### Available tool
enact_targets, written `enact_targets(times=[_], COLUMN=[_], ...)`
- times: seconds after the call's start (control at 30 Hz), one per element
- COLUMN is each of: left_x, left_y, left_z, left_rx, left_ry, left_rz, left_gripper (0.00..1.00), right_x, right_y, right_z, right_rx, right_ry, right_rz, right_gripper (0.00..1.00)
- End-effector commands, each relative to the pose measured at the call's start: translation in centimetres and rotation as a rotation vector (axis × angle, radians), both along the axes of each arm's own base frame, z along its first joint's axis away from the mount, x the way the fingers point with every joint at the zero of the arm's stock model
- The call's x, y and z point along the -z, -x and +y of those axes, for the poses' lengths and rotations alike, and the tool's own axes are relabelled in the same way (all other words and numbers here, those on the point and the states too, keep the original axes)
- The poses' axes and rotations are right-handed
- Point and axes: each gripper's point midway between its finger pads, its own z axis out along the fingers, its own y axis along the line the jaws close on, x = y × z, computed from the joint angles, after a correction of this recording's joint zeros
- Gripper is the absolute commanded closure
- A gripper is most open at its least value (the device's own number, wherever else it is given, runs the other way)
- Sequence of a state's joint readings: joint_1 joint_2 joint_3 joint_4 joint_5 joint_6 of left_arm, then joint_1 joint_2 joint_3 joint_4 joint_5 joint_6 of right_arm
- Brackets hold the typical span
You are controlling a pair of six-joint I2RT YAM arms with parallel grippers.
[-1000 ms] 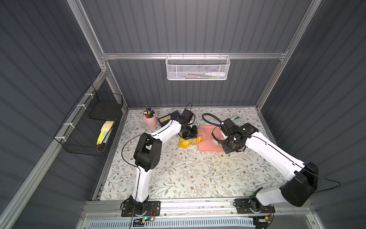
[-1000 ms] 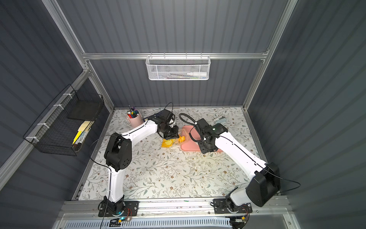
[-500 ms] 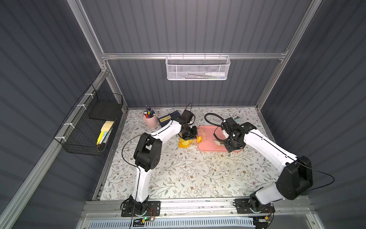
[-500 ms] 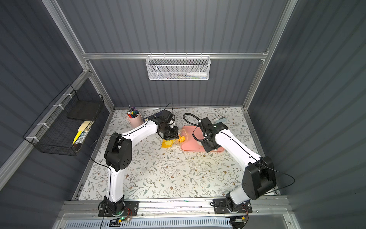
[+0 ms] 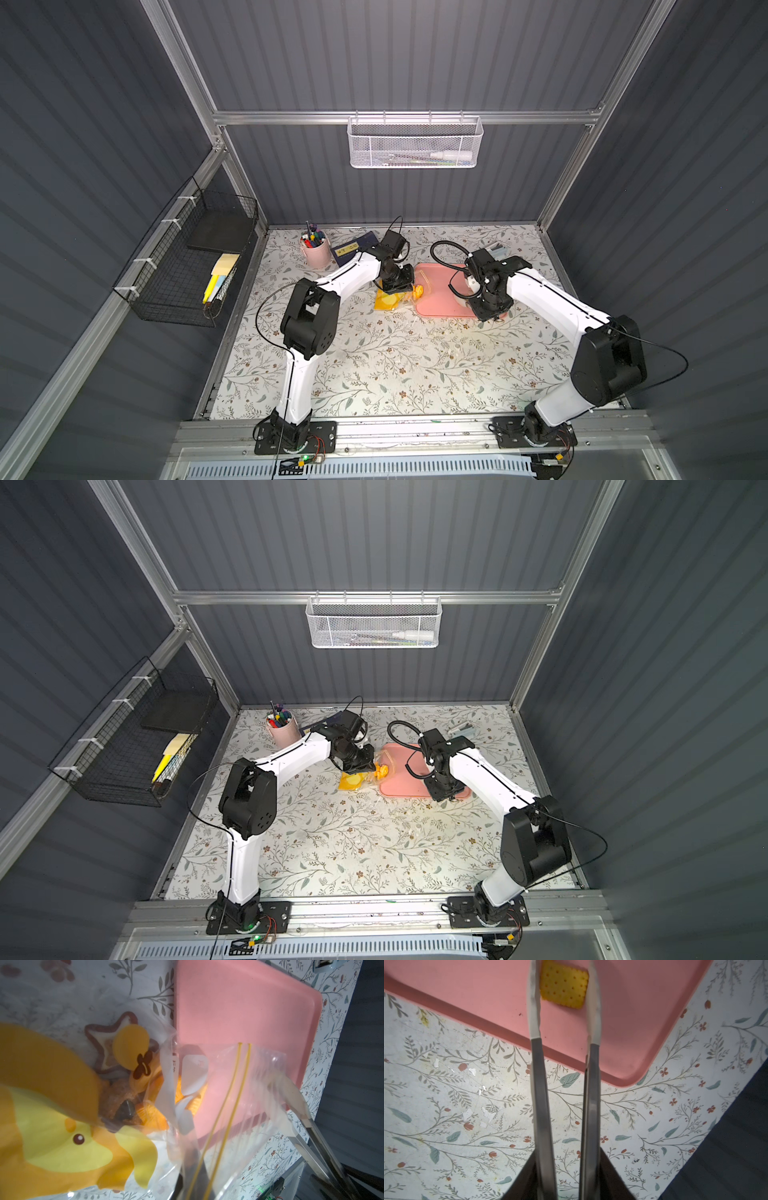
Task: Put the cookies into a resealable bag to prevent moisture
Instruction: Pick up the cookie from the tray, then place the cookie in the ziploc bag.
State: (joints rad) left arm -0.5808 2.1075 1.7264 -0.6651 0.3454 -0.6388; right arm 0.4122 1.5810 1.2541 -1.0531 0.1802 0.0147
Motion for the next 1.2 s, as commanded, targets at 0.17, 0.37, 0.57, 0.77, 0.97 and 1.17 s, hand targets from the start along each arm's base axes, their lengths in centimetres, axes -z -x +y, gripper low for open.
enact_targets(times=[0.17, 0.37, 0.57, 0.77, 0.97, 1.17], left_x=[0.5, 0.7, 1.2, 0.5, -0.5, -1.2], left_y=[0.0, -0.1, 0.2, 0.0, 0.0, 0.1], left_z=[-0.1, -0.4, -0.8, -1.2, -1.2, -1.1], left_rx=[0.003, 0.003, 0.016, 0.021, 0.029, 0.030], left_ry=[0.007, 0.017, 0.034, 0.052, 0.055, 0.060], left_rz=[0.023, 0.028, 0.050, 0.045, 0.028, 0.020], left_gripper=[1.00, 1.00, 1.00, 1.00, 1.00, 1.00], right_x=[-3.9, -6.8, -9.1, -9.5, -8.7, -6.9], right_y=[0.0, -0.1, -0.3, -0.9, -1.7, -2.9], right_z=[0.0, 1.2, 4.3, 8.1, 10.4, 11.5], right_rx=[0.033, 0.044, 0.009, -0.021, -0.018, 0.027], right_ry=[-0.036, -0.137, -0.290, -0.411, -0.456, -0.471], right_rz=[-0.090, -0.151, -0.185, -0.192, -0.189, -0.181], right_gripper=[0.66, 0.66, 0.64, 0.64, 0.63, 0.61])
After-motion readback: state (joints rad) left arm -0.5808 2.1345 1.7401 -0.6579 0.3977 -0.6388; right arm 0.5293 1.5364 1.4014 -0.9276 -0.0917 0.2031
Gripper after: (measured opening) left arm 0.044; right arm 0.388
